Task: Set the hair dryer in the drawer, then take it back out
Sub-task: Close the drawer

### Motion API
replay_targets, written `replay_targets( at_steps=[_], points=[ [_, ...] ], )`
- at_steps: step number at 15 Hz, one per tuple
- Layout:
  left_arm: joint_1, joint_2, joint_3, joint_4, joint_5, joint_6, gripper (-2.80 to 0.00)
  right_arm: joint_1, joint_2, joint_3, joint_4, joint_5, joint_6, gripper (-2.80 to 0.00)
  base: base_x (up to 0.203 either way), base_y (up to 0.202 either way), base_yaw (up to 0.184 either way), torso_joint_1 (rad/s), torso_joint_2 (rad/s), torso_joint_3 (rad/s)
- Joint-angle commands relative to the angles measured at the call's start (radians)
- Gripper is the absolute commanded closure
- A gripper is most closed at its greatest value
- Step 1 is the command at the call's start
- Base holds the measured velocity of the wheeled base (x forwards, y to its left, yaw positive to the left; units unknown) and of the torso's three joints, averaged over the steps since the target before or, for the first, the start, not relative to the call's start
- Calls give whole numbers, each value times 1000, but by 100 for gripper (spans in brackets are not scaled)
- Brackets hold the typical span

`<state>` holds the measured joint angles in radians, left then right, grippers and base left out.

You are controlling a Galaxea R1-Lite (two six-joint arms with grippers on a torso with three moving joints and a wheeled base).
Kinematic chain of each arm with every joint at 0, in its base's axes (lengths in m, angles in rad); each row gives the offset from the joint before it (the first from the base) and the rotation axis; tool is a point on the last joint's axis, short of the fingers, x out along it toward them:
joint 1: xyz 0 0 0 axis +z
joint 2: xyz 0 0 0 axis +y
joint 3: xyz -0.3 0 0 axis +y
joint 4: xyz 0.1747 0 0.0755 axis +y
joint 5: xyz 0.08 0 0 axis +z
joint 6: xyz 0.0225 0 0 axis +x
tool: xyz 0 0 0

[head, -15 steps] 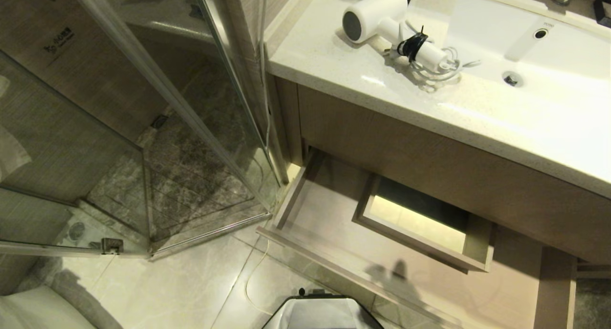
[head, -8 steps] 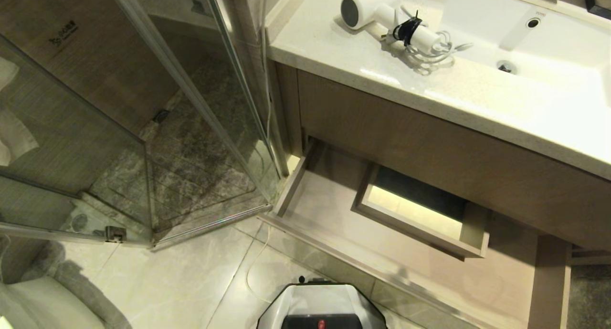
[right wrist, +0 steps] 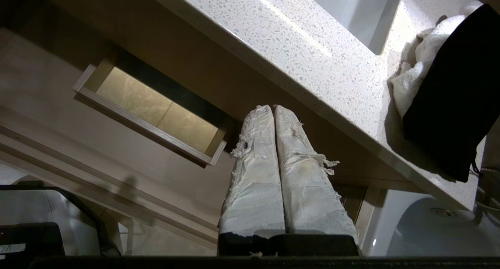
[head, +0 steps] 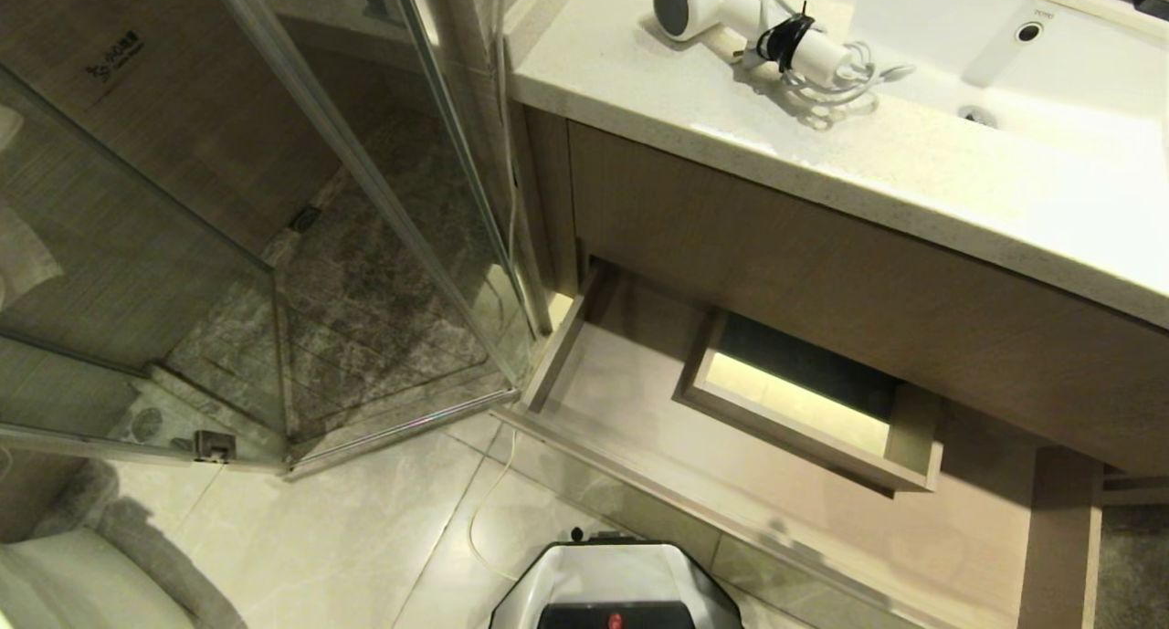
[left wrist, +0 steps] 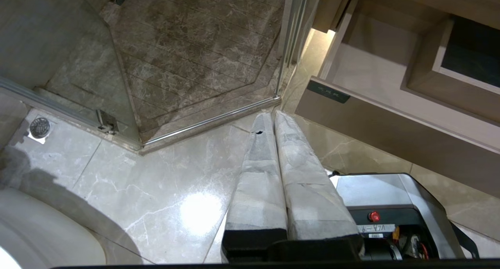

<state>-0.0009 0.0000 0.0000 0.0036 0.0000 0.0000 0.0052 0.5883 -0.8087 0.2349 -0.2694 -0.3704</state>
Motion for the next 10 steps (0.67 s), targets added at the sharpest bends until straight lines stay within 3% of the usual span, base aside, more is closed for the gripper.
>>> replay_targets(
  at_steps=[1,10],
  points=[
    [-1,0,0,-1,0,0,0,-4,4,5,0,-2,-2,0,0,0,0,-167,329,151],
    [-1,0,2,-1,0,0,0,-8,-4,29,-46,0,-1,0,0,0,0,-151,278,129]
  ],
)
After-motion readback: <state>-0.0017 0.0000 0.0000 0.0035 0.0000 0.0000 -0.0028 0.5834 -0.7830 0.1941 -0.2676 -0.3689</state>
